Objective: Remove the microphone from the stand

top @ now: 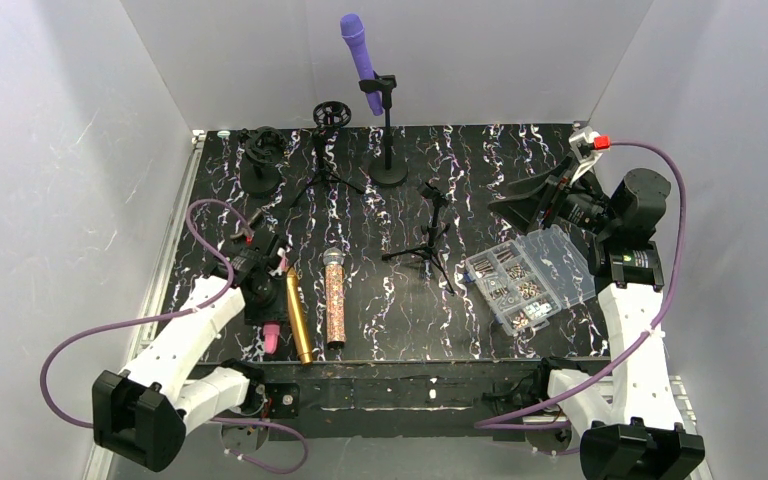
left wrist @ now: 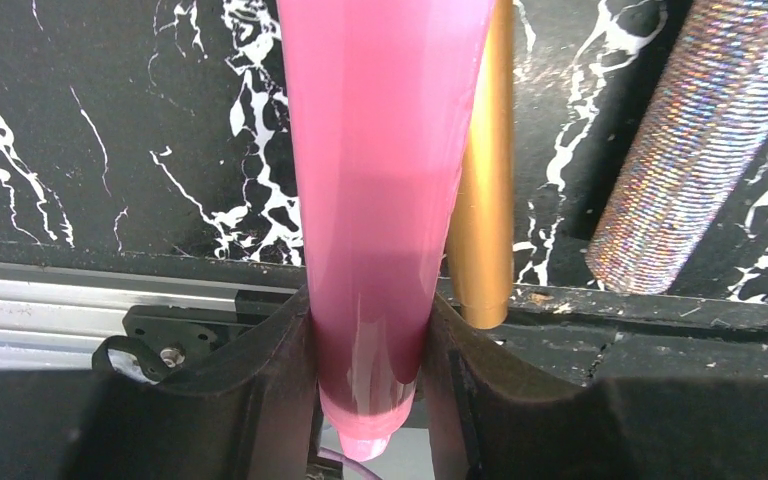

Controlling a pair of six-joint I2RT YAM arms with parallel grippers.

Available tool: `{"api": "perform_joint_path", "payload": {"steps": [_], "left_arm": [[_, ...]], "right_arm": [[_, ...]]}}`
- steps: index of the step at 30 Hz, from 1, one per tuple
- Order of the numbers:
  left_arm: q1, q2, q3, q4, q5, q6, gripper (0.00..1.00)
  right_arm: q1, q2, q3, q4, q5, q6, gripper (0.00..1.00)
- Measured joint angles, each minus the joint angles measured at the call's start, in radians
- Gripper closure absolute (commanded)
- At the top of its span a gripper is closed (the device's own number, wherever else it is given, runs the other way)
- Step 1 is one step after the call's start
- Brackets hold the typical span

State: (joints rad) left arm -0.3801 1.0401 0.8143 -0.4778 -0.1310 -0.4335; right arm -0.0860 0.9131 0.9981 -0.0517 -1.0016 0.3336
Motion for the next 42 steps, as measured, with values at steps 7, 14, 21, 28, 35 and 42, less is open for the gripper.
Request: {"api": "perform_joint_path", "payload": {"steps": [7, 14, 21, 28, 35, 42], "left_arm": [[0.071, 0.000, -0.072, 0.011, 0.019, 0.027, 1.00], [0.114, -0.003, -0.100, 0.029, 0.040, 0.037, 1.00], [0.145, 0.021, -0.115, 0.054, 0.068, 0.038, 1.00], [0.172, 0.050, -0.121, 0.079, 0.083, 0.045, 1.00], [0.185, 0.090, -0.130, 0.105, 0.093, 0.055, 1.00], [0.202, 0.128, -0.139, 0.113, 0.106, 0.056, 1.00]], "right_arm": [[0.000, -0.010, 0.000, 0.000, -0.008, 0.003, 0.12], [0.000, -0.009, -0.019, 0.001, -0.016, 0.007, 0.12], [0.000, -0.006, -0.027, 0.003, -0.023, 0.023, 0.12], [-0.001, -0.006, -0.027, 0.025, -0.023, 0.031, 0.12], [-0.002, -0.006, -0.033, 0.033, -0.024, 0.035, 0.12], [-0.002, -0.006, -0.033, 0.043, -0.027, 0.038, 0.12]]}}
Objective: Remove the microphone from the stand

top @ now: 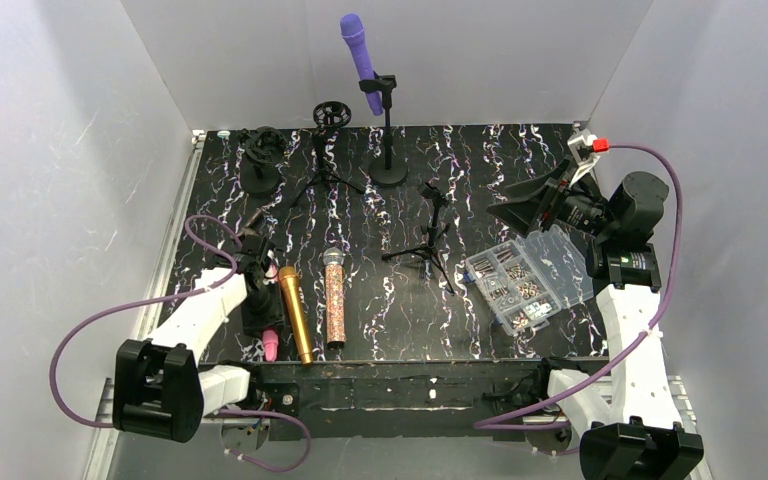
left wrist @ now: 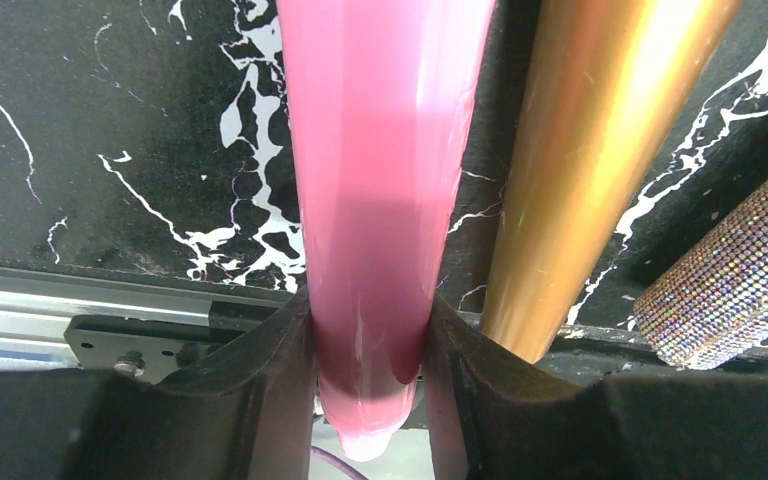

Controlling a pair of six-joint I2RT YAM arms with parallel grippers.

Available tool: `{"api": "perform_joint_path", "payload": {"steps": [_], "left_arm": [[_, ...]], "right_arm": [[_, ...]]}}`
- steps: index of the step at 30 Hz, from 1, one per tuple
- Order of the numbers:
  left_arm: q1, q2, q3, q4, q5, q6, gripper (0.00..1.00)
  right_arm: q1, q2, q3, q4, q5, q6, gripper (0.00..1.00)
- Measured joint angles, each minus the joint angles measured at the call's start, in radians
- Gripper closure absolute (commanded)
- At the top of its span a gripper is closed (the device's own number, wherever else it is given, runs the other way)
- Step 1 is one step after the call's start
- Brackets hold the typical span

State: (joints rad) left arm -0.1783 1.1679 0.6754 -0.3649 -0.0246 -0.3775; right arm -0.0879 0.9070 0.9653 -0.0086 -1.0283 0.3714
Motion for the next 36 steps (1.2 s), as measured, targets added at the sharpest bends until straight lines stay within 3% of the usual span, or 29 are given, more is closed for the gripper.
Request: {"api": "perform_joint_path", "payload": {"steps": [16, 24, 36], "left_arm": [[0.014, 0.124, 0.031, -0.011, 0.039, 0.010, 1.00], [0.035, 0.153, 0.053, -0.027, 0.066, 0.033, 0.75], [0.066, 0.160, 0.018, 0.002, 0.129, 0.037, 0.66]], "right_arm": [[-0.002, 0.000, 0.000, 0.009, -0.008, 0.015, 0.11], [-0.002, 0.000, 0.000, 0.010, -0.018, 0.017, 0.11], [-0.002, 0.005, 0.000, 0.011, -0.023, 0.026, 0.11]]}}
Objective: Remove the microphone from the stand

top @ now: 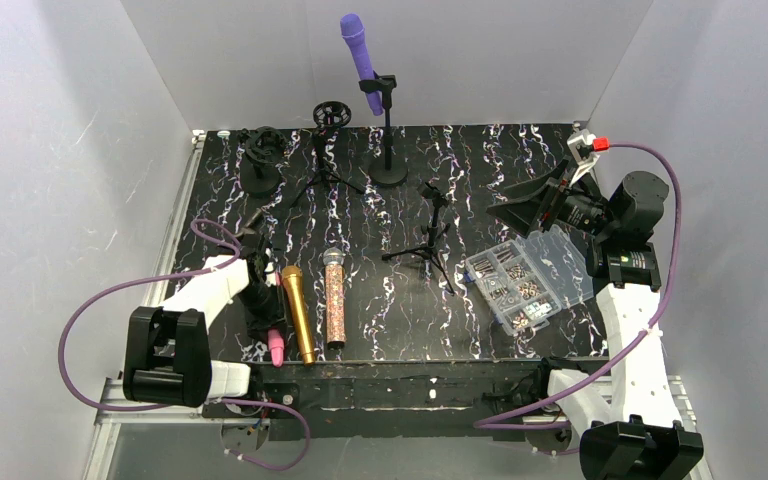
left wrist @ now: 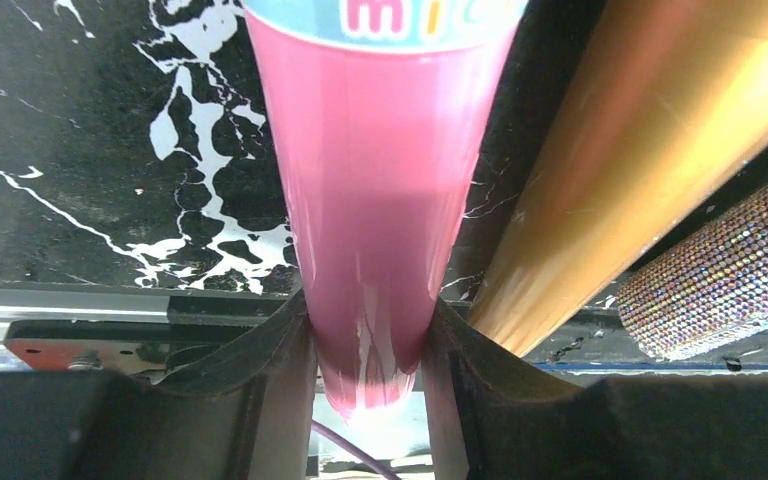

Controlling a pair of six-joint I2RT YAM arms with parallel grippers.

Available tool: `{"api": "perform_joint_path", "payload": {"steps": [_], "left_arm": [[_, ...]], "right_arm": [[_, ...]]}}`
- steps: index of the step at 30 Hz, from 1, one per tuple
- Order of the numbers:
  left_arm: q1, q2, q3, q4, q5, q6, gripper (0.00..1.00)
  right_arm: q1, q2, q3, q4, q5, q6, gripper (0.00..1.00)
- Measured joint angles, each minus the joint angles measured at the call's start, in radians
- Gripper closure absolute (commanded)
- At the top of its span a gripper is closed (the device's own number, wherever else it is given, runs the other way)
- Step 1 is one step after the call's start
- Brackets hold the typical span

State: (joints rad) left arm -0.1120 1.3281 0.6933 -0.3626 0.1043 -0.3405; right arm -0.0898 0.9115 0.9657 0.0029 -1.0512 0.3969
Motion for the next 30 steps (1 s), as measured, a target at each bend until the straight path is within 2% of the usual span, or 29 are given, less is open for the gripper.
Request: {"api": "perform_joint_path", "payload": {"steps": [17, 30], "left_arm": [[0.055, 0.024, -0.033, 0.014, 0.058, -0.010, 0.49], [0.063, -0.024, 0.016, -0.032, 0.081, -0.001, 0.04]], "right_arm": [[0.000, 0.013, 0.007, 0.003, -0.011, 0.005, 0.11], [0.000, 0.010, 0.015, -0.017, -0.006, -0.030, 0.11]]}}
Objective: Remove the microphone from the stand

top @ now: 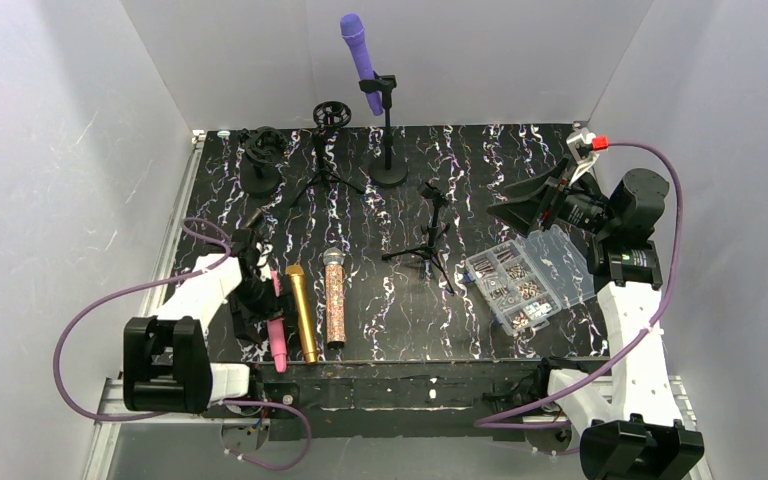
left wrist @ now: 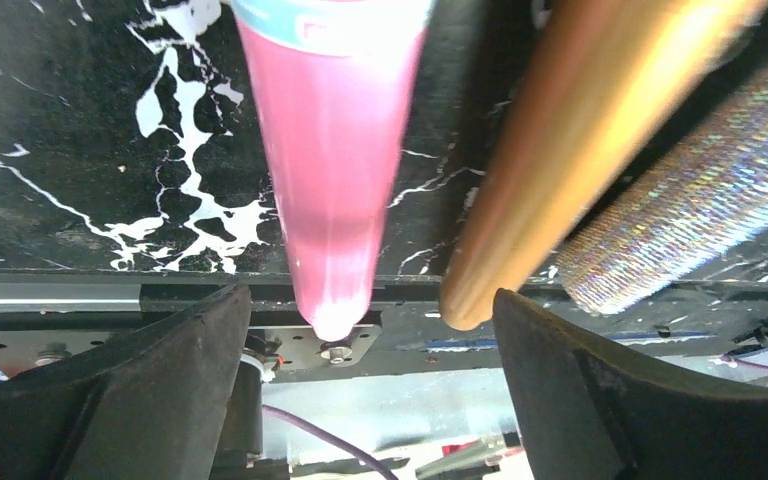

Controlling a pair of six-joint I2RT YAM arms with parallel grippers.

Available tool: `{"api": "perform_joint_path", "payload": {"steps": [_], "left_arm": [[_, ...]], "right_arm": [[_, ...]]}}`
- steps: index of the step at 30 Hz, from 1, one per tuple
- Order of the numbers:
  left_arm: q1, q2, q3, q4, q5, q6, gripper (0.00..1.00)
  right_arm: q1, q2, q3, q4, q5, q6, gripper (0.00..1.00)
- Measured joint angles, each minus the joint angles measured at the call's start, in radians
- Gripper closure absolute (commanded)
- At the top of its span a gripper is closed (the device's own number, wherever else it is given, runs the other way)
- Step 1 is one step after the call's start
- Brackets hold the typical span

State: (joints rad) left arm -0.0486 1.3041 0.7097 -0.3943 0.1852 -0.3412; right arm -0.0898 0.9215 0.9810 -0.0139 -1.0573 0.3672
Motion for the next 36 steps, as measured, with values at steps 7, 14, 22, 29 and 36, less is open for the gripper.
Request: {"api": "perform_joint_path", "payload": {"steps": [7, 14, 22, 29, 36], "left_arm": [[0.000, -0.126, 0.134, -0.071, 0.008, 0.046, 0.02], [0.000, -0.253, 0.373, -0.157, 0.076, 0.129, 0.02], [0.000, -0.233, 0.655, -0.233, 0.184, 0.229, 0.02], [0.000, -0.240, 0.732, -0.228, 0.252, 0.322, 0.02], [0.000, -0.234, 0.732, -0.196, 0.286, 0.342, 0.02]], "right_arm": [[0.003, -0.010, 0.034, -0.089, 0.046, -0.111, 0.11], [0.083, 0.051, 0.110, -0.137, 0.117, -0.229, 0.10], [0.294, 0.164, 0.174, -0.216, 0.282, -0.389, 0.11], [0.420, 0.268, 0.216, -0.261, 0.447, -0.497, 0.15], [0.489, 0.372, 0.263, -0.275, 0.540, -0.550, 0.21]]}}
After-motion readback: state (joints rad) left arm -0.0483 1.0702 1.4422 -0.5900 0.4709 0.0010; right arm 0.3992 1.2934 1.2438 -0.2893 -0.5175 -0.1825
